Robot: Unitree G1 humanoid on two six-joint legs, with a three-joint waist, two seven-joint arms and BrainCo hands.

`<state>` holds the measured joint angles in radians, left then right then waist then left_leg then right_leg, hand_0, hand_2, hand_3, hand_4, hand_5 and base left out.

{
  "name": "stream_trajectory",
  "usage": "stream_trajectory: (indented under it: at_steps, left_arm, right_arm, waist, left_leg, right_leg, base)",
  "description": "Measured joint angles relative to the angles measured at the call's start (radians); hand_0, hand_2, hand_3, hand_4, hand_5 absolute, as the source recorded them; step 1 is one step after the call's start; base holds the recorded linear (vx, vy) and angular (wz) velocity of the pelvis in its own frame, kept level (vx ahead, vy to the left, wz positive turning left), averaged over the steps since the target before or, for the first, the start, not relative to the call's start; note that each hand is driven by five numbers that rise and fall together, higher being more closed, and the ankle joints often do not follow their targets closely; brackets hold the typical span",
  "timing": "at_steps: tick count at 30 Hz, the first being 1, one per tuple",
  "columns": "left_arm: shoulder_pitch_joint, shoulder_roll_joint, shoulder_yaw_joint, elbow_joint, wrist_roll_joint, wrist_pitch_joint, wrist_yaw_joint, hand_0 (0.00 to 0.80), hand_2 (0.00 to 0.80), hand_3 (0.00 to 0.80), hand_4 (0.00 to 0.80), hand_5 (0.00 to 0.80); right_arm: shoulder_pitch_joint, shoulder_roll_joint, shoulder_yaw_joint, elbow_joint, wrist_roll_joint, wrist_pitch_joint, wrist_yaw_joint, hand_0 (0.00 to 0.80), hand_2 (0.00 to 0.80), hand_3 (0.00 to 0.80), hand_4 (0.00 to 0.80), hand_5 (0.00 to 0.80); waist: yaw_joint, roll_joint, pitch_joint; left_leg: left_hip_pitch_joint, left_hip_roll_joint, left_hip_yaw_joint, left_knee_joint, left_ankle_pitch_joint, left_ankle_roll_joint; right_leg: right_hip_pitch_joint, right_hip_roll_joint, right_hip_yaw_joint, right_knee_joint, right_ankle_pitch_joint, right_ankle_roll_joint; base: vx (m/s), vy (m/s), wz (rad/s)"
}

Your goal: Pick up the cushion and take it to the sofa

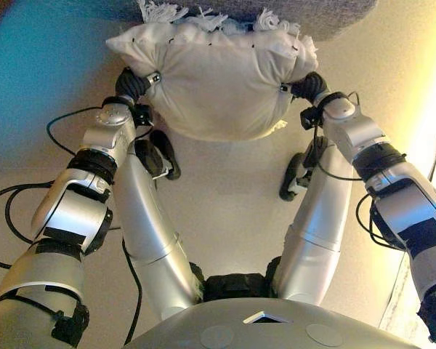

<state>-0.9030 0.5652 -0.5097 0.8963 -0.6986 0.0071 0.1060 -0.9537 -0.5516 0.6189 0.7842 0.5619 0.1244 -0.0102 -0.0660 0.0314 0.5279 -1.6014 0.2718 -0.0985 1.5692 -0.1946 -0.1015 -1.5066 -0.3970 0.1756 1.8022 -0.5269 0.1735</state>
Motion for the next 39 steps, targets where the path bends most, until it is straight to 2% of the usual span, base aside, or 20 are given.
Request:
stream_trajectory:
  at_steps: [6,9,10,12,14,18,19,24,26,29,31,33,34,35,39]
  left_arm:
    - [0.007,-0.002,-0.010,-0.010,0.000,-0.007,-0.022,0.800,0.800,0.800,0.800,0.800]
    - [0.007,-0.004,-0.006,-0.016,0.000,-0.043,-0.040,0.800,0.800,0.800,0.800,0.800]
    - [0.010,-0.012,-0.006,-0.016,0.000,-0.049,-0.044,0.800,0.800,0.800,0.800,0.800]
    - [0.042,-0.037,0.024,-0.019,0.000,-0.082,-0.048,0.800,0.800,0.800,0.800,0.800]
    - [0.081,-0.057,0.058,-0.027,0.000,-0.124,-0.048,0.800,0.800,0.800,0.800,0.800]
    - [0.173,-0.088,0.142,-0.116,0.000,-0.208,-0.048,0.800,0.800,0.800,0.800,0.800]
    - [0.187,-0.092,0.151,-0.135,0.000,-0.221,-0.048,0.800,0.800,0.800,0.800,0.800]
    - [0.253,-0.104,0.193,-0.208,0.018,-0.236,-0.026,0.800,0.800,0.800,0.800,0.800]
    - [0.296,-0.108,0.222,-0.244,0.018,-0.237,-0.018,0.800,0.800,0.800,0.800,0.800]
    - [0.385,-0.117,0.258,-0.333,0.018,-0.238,-0.018,0.800,0.800,0.800,0.800,0.800]
    - [0.447,-0.124,0.287,-0.404,0.018,-0.241,-0.018,0.800,0.800,0.800,0.800,0.800]
    - [0.491,-0.126,0.308,-0.454,0.018,-0.264,-0.017,0.800,0.800,0.800,0.800,0.800]
    - [0.495,-0.125,0.317,-0.472,0.018,-0.266,-0.017,0.800,0.800,0.800,0.800,0.800]
    - [0.496,-0.124,0.319,-0.484,0.018,-0.267,-0.017,0.800,0.800,0.800,0.800,0.800]
    - [0.518,-0.133,0.318,-0.492,0.018,-0.250,-0.027,0.800,0.800,0.800,0.800,0.800]
  right_arm:
    - [0.048,-0.004,-0.018,-0.030,0.019,-0.001,-0.021,0.800,0.800,0.800,0.800,0.800]
    - [0.075,-0.004,-0.039,-0.038,0.022,-0.019,-0.042,0.800,0.800,0.800,0.800,0.800]
    - [0.097,-0.001,-0.058,-0.038,0.022,-0.031,-0.045,0.800,0.800,0.800,0.800,0.800]
    - [0.132,0.008,-0.077,-0.040,0.023,-0.059,-0.057,0.800,0.800,0.800,0.800,0.800]
    - [0.166,0.019,-0.108,-0.058,0.022,-0.098,-0.067,0.800,0.800,0.800,0.800,0.800]
    - [0.262,0.033,-0.180,-0.157,0.018,-0.170,-0.091,0.800,0.800,0.800,0.800,0.800]
    - [0.283,0.034,-0.198,-0.178,0.017,-0.183,-0.093,0.800,0.800,0.800,0.800,0.800]
    - [0.361,0.063,-0.260,-0.278,0.018,-0.208,-0.102,0.800,0.800,0.800,0.800,0.800]
    - [0.411,0.088,-0.287,-0.319,0.021,-0.223,-0.101,0.800,0.800,0.800,0.800,0.800]
    - [0.527,0.131,-0.335,-0.413,0.021,-0.239,-0.099,0.800,0.800,0.800,0.800,0.800]
    - [0.569,0.135,-0.338,-0.458,0.021,-0.240,-0.089,0.800,0.800,0.800,0.800,0.800]
    - [0.573,0.137,-0.340,-0.485,0.021,-0.239,-0.073,0.800,0.800,0.800,0.800,0.800]
    - [0.572,0.137,-0.358,-0.502,0.021,-0.236,-0.063,0.800,0.800,0.800,0.800,0.800]
    - [0.570,0.138,-0.369,-0.510,0.022,-0.235,-0.055,0.800,0.800,0.800,0.800,0.800]
    - [0.597,0.135,-0.390,-0.511,0.045,-0.231,-0.051,0.800,0.800,0.800,0.800,0.800]
  waist:
    - [0.000,-0.001,0.000]
    - [-0.003,-0.002,0.001]
    - [-0.004,-0.003,0.002]
    - [0.000,-0.004,0.002]
    - [-0.001,-0.004,0.002]
    - [-0.006,-0.010,0.001]
    - [-0.005,-0.012,0.000]
    - [-0.006,-0.028,0.000]
    - [-0.005,-0.039,0.000]
    - [0.000,-0.050,-0.004]
    - [0.003,-0.060,-0.010]
    - [0.011,-0.069,-0.059]
    - [0.024,-0.074,-0.067]
    - [0.029,-0.077,-0.074]
    - [0.029,-0.074,-0.081]
  left_leg:
    - [0.001,0.001,-0.003,-0.003,0.001,0.001]
    - [0.014,0.018,0.023,-0.081,0.008,0.012]
    - [0.037,0.025,0.028,-0.115,0.022,0.021]
    - [0.101,0.032,0.043,-0.193,0.043,0.019]
    - [0.185,0.042,0.076,-0.303,0.065,0.017]
    - [0.357,0.052,0.137,-0.513,0.105,0.007]
    - [0.396,0.053,0.150,-0.559,0.109,0.011]
    - [0.565,0.036,0.170,-0.762,0.161,-0.016]
    - [0.648,0.026,0.167,-0.835,0.175,-0.033]
    - [0.805,-0.009,0.141,-0.975,0.208,-0.060]
    - [0.919,-0.028,0.131,-1.073,0.219,-0.053]
    - [0.963,-0.068,0.063,-1.119,0.207,-0.065]
    - [0.994,-0.085,0.023,-1.142,0.194,-0.079]
    - [1.016,-0.093,0.012,-1.154,0.186,-0.090]
    - [1.131,-0.101,0.045,-1.225,0.192,-0.084]
  right_leg:
    - [0.002,-0.002,0.001,0.007,-0.001,0.000]
    - [0.019,-0.016,-0.030,-0.057,0.010,-0.016]
    - [0.046,-0.016,-0.056,-0.089,0.015,-0.021]
    - [0.115,-0.015,-0.097,-0.174,0.032,-0.021]
    - [0.194,-0.007,-0.138,-0.295,0.066,-0.021]
    - [0.355,0.016,-0.208,-0.531,0.144,-0.016]
    - [0.393,0.021,-0.221,-0.582,0.158,-0.016]
    - [0.543,0.057,-0.252,-0.780,0.221,-0.013]
    - [0.615,0.079,-0.249,-0.848,0.235,-0.011]
    - [0.753,0.107,-0.242,-0.970,0.263,-0.006]
    - [0.849,0.122,-0.240,-1.063,0.292,-0.003]
    - [0.878,0.135,-0.220,-1.136,0.316,-0.006]
    - [0.894,0.148,-0.197,-1.174,0.346,0.007]
    - [0.913,0.151,-0.183,-1.208,0.366,0.015]
    - [1.078,0.142,-0.192,-1.402,0.452,0.044]
  base:
    - [-0.049,-0.034,0.03]
    - [-0.118,-0.056,0.18]
    - [-0.121,-0.051,0.00]
    - [-0.116,-0.043,-0.09]
    - [-0.086,-0.035,-0.16]
    - [-0.073,-0.027,-0.18]
    - [-0.055,-0.017,-0.15]
    - [0.004,-0.040,-0.11]
    - [0.184,-0.075,-0.09]
    - [0.149,-0.044,-0.08]
    - [0.132,0.051,-0.22]
    - [0.134,0.111,-0.48]
    - [0.152,0.109,-0.66]
    - [0.153,0.089,-0.55]
    - [0.203,0.072,-0.16]
